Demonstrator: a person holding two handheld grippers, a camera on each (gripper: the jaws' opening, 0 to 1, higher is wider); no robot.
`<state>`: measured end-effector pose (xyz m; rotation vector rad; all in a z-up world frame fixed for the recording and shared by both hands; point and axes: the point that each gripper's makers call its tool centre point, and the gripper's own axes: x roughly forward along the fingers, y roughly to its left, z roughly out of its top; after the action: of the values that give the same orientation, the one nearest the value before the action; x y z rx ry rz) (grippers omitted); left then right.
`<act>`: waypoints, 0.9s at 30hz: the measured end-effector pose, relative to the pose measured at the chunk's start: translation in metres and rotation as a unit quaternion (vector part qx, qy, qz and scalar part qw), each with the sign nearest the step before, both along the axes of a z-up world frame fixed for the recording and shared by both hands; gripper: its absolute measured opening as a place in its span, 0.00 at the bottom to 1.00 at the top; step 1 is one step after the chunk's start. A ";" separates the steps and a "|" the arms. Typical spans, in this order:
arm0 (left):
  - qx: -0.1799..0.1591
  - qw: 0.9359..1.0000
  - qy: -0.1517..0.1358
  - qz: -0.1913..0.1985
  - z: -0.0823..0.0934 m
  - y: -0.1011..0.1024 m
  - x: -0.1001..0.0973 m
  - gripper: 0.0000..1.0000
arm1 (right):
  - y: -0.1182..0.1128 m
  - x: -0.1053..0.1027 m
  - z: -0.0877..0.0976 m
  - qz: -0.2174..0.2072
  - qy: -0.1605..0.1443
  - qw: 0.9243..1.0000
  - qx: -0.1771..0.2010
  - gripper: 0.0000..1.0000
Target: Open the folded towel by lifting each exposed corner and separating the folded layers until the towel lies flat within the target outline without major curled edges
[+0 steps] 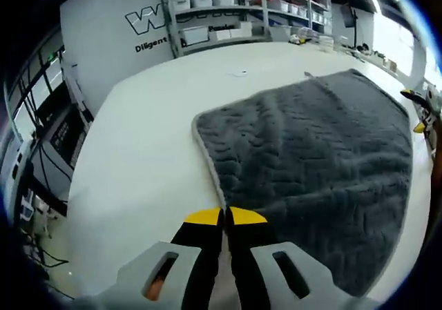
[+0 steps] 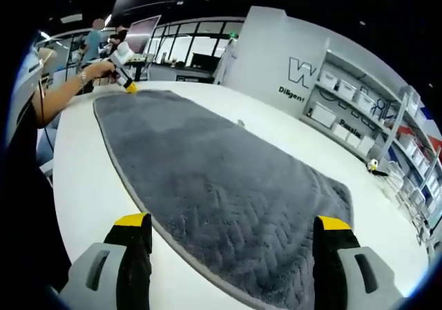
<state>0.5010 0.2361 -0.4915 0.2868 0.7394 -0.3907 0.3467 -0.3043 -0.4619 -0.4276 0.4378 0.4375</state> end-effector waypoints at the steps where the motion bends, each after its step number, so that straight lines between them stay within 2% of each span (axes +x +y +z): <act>1: -0.001 1.000 0.000 0.004 0.000 0.003 0.000 0.03 | 0.000 0.000 -0.001 0.000 0.001 1.000 0.000 0.99; 11: 0.018 0.999 0.002 0.035 0.000 0.028 -0.001 0.03 | -0.001 0.000 0.000 -0.002 0.001 1.000 -0.002 0.99; 27: 0.055 0.995 -0.013 0.080 0.001 0.056 0.000 0.03 | -0.003 0.005 0.003 -0.006 -0.002 1.000 -0.007 0.99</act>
<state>0.5014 0.2924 -0.4904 0.3329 0.7546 -0.1952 0.3512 -0.3075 -0.4588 -0.4381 0.4394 0.4220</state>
